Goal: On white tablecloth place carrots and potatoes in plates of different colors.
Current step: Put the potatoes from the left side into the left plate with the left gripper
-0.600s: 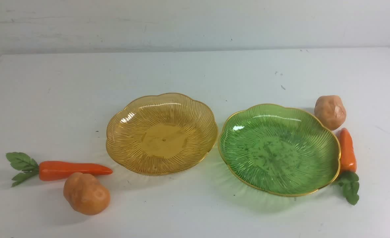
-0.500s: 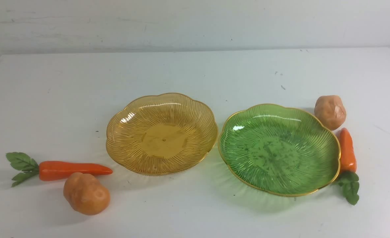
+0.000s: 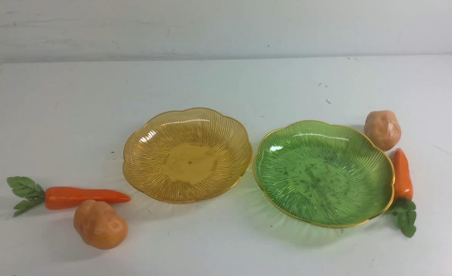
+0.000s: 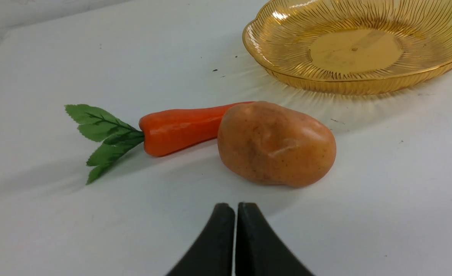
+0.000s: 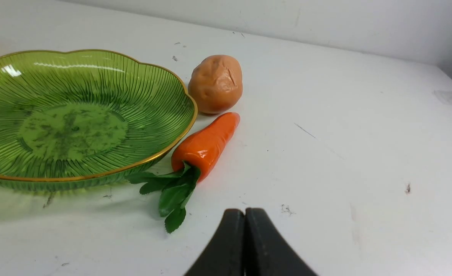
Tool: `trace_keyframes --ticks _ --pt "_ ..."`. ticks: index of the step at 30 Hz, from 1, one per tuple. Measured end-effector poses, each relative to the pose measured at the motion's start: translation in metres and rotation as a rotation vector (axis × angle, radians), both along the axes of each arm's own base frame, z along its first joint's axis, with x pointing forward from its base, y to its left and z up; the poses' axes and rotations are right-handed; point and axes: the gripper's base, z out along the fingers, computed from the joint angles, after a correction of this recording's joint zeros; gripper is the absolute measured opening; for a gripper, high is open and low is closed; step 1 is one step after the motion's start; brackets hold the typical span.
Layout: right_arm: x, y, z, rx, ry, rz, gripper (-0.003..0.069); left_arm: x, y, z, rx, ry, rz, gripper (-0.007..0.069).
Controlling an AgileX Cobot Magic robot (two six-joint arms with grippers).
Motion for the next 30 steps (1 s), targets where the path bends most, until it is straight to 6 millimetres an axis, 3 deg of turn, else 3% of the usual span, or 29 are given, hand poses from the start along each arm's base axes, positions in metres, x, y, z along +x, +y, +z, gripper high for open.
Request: trace_keyframes --ticks 7,12,13,15,23,25,27,30 --pt "0.000 0.000 0.000 0.000 0.000 0.000 -0.0015 0.000 -0.001 0.000 -0.036 -0.002 0.002 -0.0003" --pt "0.000 0.000 0.000 0.000 0.000 0.000 -0.0015 0.001 -0.005 0.007 -0.286 -0.047 0.020 -0.0003" --pt "0.000 0.000 0.000 0.000 0.000 0.000 -0.0015 0.002 -0.006 0.015 -0.474 -0.097 0.037 -0.0003" --pt "0.000 0.000 0.000 0.000 0.000 0.000 -0.0015 0.003 -0.006 0.021 -0.634 -0.146 0.055 -0.0003" --pt "0.000 0.000 0.000 0.000 0.000 0.000 -0.0015 0.003 0.010 0.046 -0.938 -0.425 0.157 -0.0003" --pt "0.000 0.000 0.000 0.000 0.000 0.000 -0.0015 -0.002 0.014 0.070 -0.967 -0.530 0.150 -0.0003" --pt "0.000 0.000 0.000 -0.007 0.000 -0.001 -0.0015 -0.011 0.012 0.112 -0.904 -0.592 0.085 -0.0003" --pt "0.001 0.001 0.004 0.085 -0.047 -0.006 -0.0015 -0.006 -0.002 0.163 -0.722 -0.476 -0.021 -0.0003"
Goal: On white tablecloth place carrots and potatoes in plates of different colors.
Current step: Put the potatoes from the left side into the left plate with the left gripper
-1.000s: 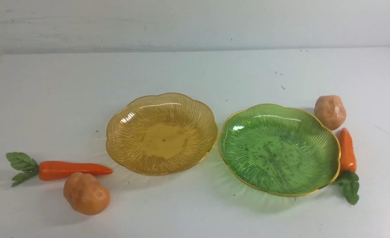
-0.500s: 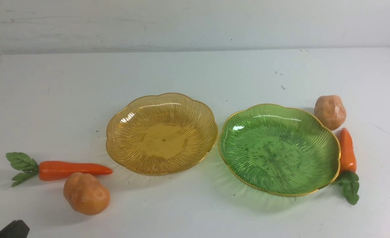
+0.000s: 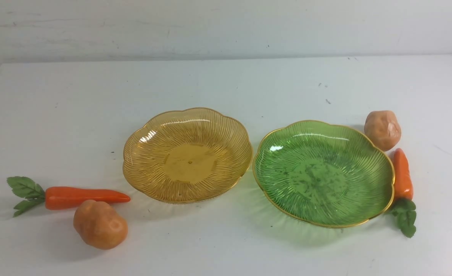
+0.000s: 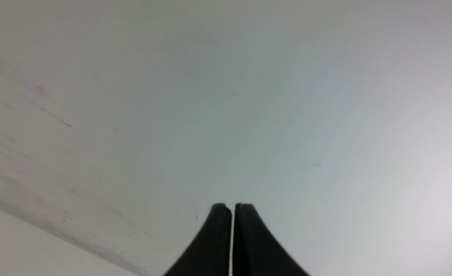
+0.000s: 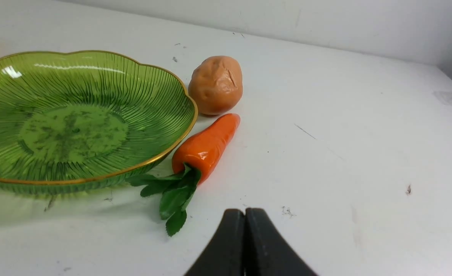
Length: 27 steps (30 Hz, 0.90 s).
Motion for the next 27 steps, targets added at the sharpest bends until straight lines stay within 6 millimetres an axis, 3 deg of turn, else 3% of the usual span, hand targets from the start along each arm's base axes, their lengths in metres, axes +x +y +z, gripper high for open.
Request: trace_keyframes --ticks 2,4,8,11,14,17,23,27 --pt "0.001 0.001 0.008 0.200 -0.088 -0.014 -0.0015 0.023 -0.016 0.017 0.138 0.200 -0.137 -0.0003" --pt "0.002 0.001 0.015 0.465 -0.170 -0.036 -0.0015 0.053 -0.028 0.018 0.252 0.426 -0.247 -0.0003" --pt "0.001 -0.002 0.023 0.866 -0.249 -0.075 -0.0015 0.115 -0.033 -0.013 0.455 0.907 -0.346 -0.0003" --pt "0.001 -0.003 0.024 0.982 -0.267 -0.089 -0.0015 0.145 -0.027 -0.040 0.541 1.166 -0.318 -0.0003" --pt "0.001 -0.003 0.024 1.006 -0.269 -0.092 -0.0015 0.169 -0.023 -0.058 0.529 1.307 -0.267 -0.0003" --pt "0.001 0.006 0.024 0.922 -0.167 -0.020 -0.0015 0.183 -0.024 -0.075 0.478 1.396 -0.251 -0.0003" --pt "0.004 0.026 0.087 0.597 0.075 0.175 -0.0015 0.202 -0.025 -0.098 0.387 1.466 -0.189 0.0015" --pt "0.030 0.030 0.119 0.407 0.349 0.232 -0.0015 0.211 -0.025 -0.104 0.344 1.436 -0.153 0.0166"
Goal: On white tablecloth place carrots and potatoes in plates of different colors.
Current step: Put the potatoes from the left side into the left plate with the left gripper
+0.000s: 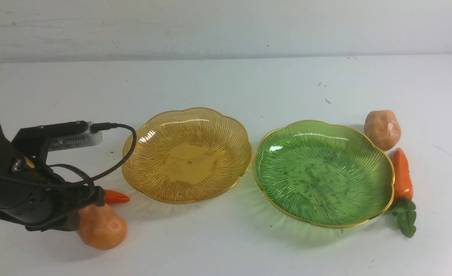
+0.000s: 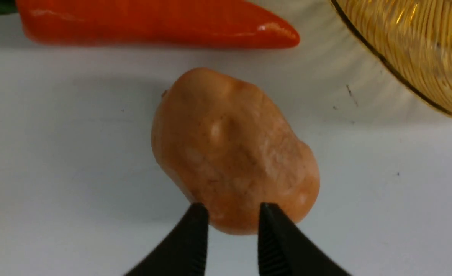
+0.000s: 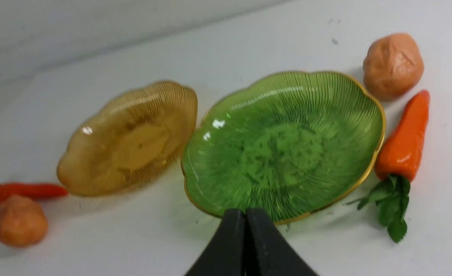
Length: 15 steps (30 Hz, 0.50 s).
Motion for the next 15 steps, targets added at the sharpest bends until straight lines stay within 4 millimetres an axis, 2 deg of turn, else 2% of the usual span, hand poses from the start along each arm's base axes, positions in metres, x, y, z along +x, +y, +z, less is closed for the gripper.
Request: trace_keyframes --ticks 3,5,7,10,13,15 --pt "0.014 0.000 0.007 -0.044 0.071 0.030 -0.0015 0.008 0.000 -0.006 -0.022 -0.019 0.064 0.0367" --pt "0.017 0.000 0.005 -0.061 0.087 0.046 -0.0015 0.014 -0.001 -0.013 -0.045 -0.020 0.130 0.0511" --pt "0.018 0.000 0.005 -0.069 0.082 0.058 -0.0015 0.019 -0.001 -0.021 -0.058 -0.005 0.178 0.0616" --pt "0.018 0.001 0.005 -0.076 0.076 0.067 -0.0015 0.024 -0.001 -0.033 -0.051 0.026 0.194 0.0668" --pt "0.018 0.001 0.005 -0.083 0.074 0.070 -0.0015 0.029 -0.001 -0.048 -0.045 0.067 0.210 0.0683" --pt "0.018 0.001 0.005 -0.083 0.073 0.072 -0.0015 0.032 -0.001 -0.050 -0.045 0.062 0.213 0.0683"
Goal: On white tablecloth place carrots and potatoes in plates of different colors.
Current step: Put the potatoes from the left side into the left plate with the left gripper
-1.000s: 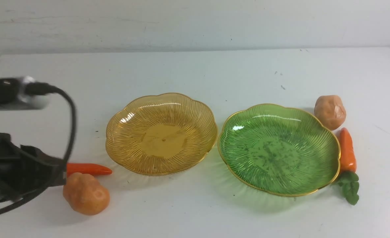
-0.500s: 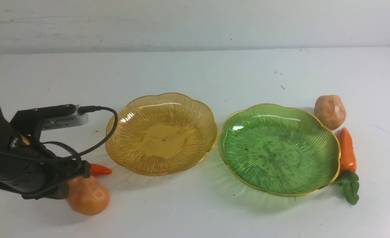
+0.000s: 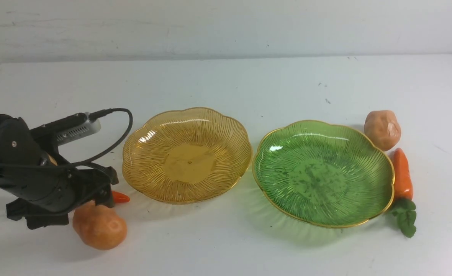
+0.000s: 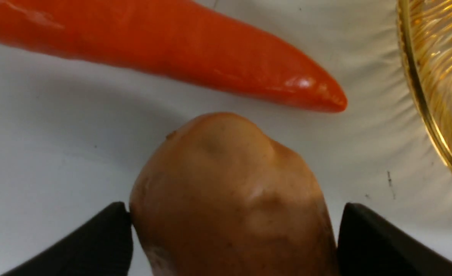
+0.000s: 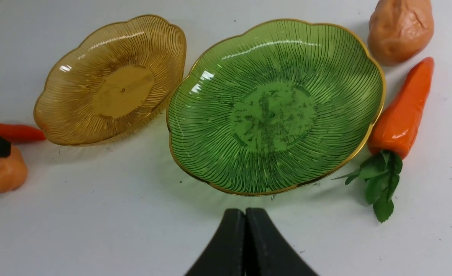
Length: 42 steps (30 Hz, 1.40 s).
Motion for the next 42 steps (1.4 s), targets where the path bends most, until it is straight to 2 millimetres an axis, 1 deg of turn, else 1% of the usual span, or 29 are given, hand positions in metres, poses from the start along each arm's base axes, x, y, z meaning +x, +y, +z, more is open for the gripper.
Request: trace_keyframes --ticks 3,5,6,8,10,11,12,13,16,19,20,22,23,24,27,28,32,35,36,38,39,40,41,42 --pt "0.000 0.000 0.000 -0.002 -0.001 0.001 -0.0015 0.002 0.000 -0.005 0.005 0.014 -0.002 0.0683" --pt "0.000 0.000 0.000 -0.002 -0.001 0.001 -0.0015 0.001 0.000 -0.009 0.013 0.036 -0.009 0.0670" --pt "0.000 0.000 0.000 -0.002 -0.001 0.001 -0.0015 0.001 0.001 -0.010 0.020 0.043 -0.016 0.0648" --pt "0.000 0.000 0.000 -0.001 -0.003 -0.001 -0.0015 -0.001 0.002 -0.009 0.040 0.065 -0.035 0.0561" --pt "0.001 0.000 0.001 0.008 -0.005 -0.010 -0.0015 -0.002 0.003 -0.007 0.061 0.079 -0.053 0.0501" --pt "0.001 0.000 0.001 0.014 -0.006 -0.017 -0.0015 -0.001 0.004 -0.004 0.074 0.084 -0.063 0.0459" --pt "0.001 -0.001 0.002 0.019 -0.009 -0.021 -0.0015 -0.002 0.005 -0.001 0.087 0.110 -0.074 0.0440" --pt "0.001 -0.001 0.002 0.025 -0.008 -0.026 -0.0015 -0.002 0.006 0.004 0.095 0.110 -0.083 0.0417" --pt "0.004 -0.001 0.007 0.034 -0.008 -0.041 -0.0015 -0.003 0.006 0.019 0.109 0.115 -0.110 0.0415" --pt "0.010 -0.003 0.016 0.021 0.009 -0.053 -0.0015 -0.006 0.000 0.053 0.115 0.038 -0.181 0.0414" --pt "0.012 -0.004 0.021 0.014 0.010 -0.063 -0.0015 -0.007 -0.003 0.058 0.113 0.024 -0.203 0.0414" --pt "0.020 -0.006 0.030 -0.003 0.034 -0.080 -0.0015 -0.009 -0.011 0.077 0.103 -0.050 -0.261 0.0414" --pt "0.031 -0.009 0.038 -0.022 0.062 -0.102 -0.0015 -0.009 -0.018 0.088 0.093 -0.106 -0.311 0.0414" --pt "0.036 -0.011 0.041 -0.033 0.079 -0.113 -0.0015 -0.008 -0.024 0.097 0.088 -0.159 -0.350 0.0414" --pt "0.064 -0.019 0.057 -0.091 0.135 -0.167 -0.0015 -0.002 -0.041 0.113 0.072 -0.278 -0.448 0.0414" --pt "0.070 -0.020 0.059 -0.104 0.150 -0.177 -0.0015 0.002 -0.049 0.118 0.062 -0.315 -0.483 0.0414" --pt "0.107 -0.027 0.065 -0.154 0.208 -0.209 -0.0015 0.019 -0.064 0.124 0.036 -0.370 -0.523 0.0414" --pt "0.133 -0.029 0.063 -0.162 0.249 -0.223 -0.0015 0.035 -0.070 0.119 0.031 -0.369 -0.532 0.0414" --pt "0.140 -0.029 0.063 -0.160 0.259 -0.226 -0.0015 0.043 -0.073 0.115 0.030 -0.361 -0.531 0.0414" --pt "0.162 -0.030 0.062 -0.153 0.281 -0.234 -0.0015 0.064 -0.078 0.098 0.032 -0.328 -0.532 0.0414" --pt "0.169 -0.030 0.059 -0.152 0.298 -0.233 -0.0013 0.072 -0.081 0.089 0.033 -0.309 -0.533 0.0414" --pt "0.184 -0.031 0.055 -0.150 0.320 -0.230 -0.0008 0.081 -0.083 0.079 0.035 -0.287 -0.538 0.0414" --pt "0.189 -0.031 0.055 -0.149 0.321 -0.230 -0.0004 0.085 -0.084 0.074 0.036 -0.278 -0.540 0.0414" --pt "0.210 -0.031 0.046 -0.149 0.350 -0.227 0.0010 0.092 -0.086 0.066 0.036 -0.253 -0.544 0.0417"
